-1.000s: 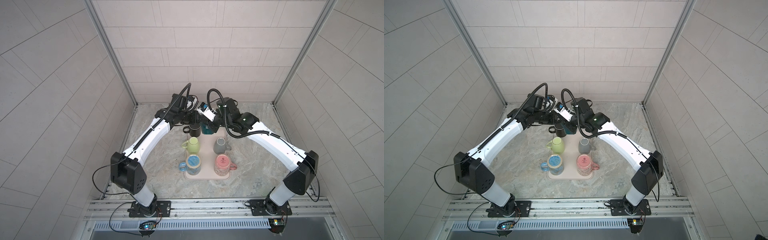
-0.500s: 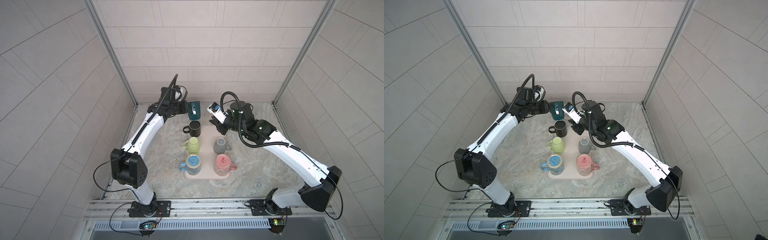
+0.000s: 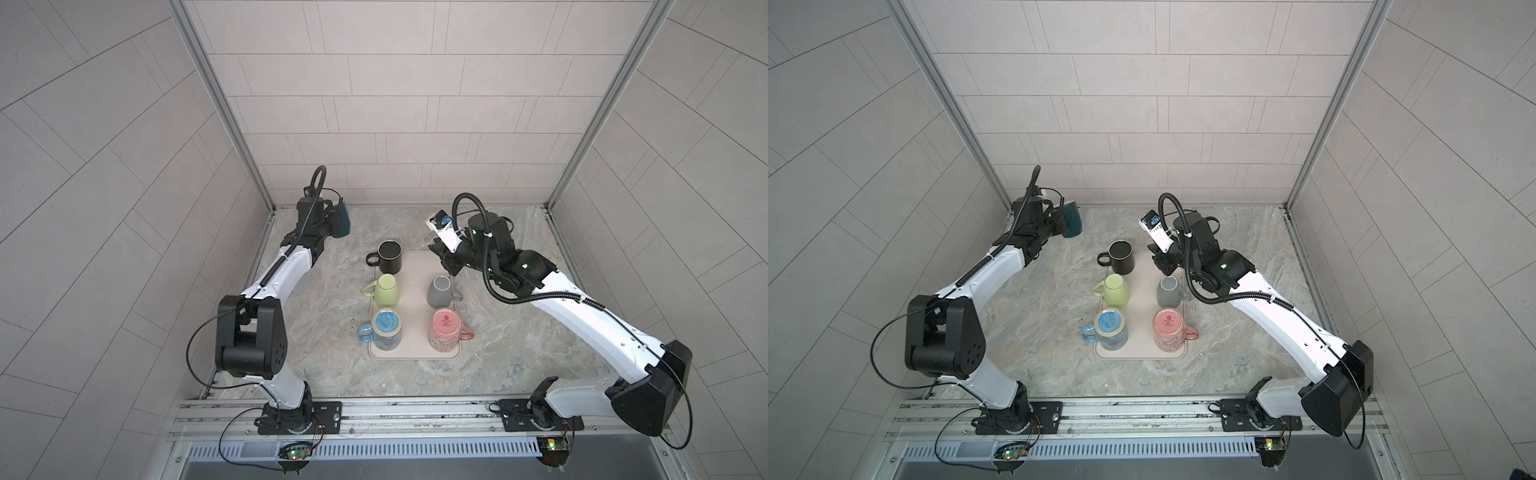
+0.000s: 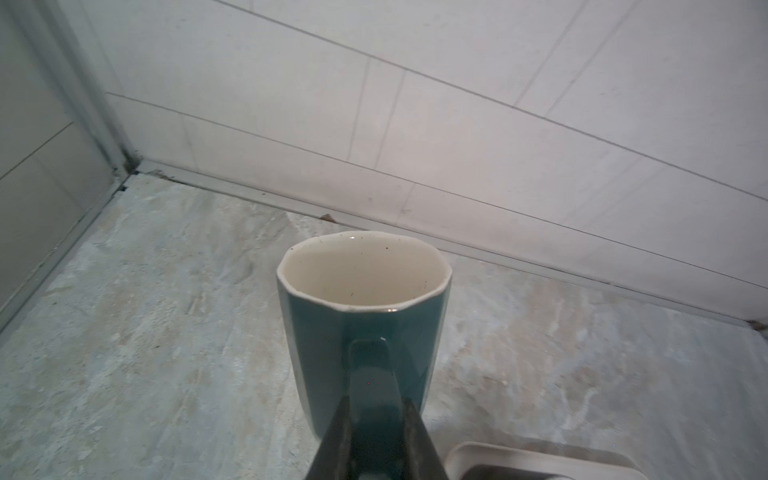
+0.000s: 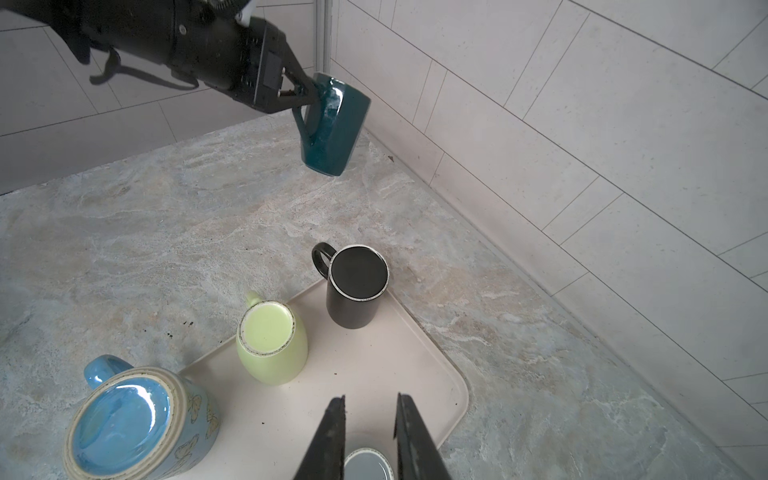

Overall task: Turn the mug right side up
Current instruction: 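Carry the upright mug away with the left gripper while the right gripper withdraws, then lower the dark green mug upright onto the table beyond the tray with the left gripper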

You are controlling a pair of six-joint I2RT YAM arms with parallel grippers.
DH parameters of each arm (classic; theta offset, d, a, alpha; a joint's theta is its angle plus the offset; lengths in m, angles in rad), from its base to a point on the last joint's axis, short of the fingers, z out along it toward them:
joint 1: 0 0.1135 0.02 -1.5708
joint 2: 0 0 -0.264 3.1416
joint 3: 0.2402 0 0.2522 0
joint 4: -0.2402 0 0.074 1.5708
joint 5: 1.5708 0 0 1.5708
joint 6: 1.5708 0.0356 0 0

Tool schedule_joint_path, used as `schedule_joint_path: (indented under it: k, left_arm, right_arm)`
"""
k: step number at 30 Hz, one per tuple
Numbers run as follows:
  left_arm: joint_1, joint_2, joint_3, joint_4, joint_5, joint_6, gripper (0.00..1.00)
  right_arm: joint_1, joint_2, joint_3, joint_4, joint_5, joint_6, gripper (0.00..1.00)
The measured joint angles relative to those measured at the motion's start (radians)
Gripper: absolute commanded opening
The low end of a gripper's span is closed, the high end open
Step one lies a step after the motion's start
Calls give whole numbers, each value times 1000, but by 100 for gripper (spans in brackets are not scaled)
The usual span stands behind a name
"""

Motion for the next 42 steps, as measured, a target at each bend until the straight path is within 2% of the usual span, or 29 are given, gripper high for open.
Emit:
schedule_joint_path:
  k: [8,19,42]
  left_arm:
    - [2,133,-97,266,-46,18,0]
    - [-4,209,-161,558,-54,79,0]
    - [-4,367,-161,782,-60,116,0]
  right_arm:
    - [-13,-14,-24,29,0,27,22]
    - [-25,-14,-33,58,-9,51,22]
    - [-30,-6,-33,68,-24,71,22]
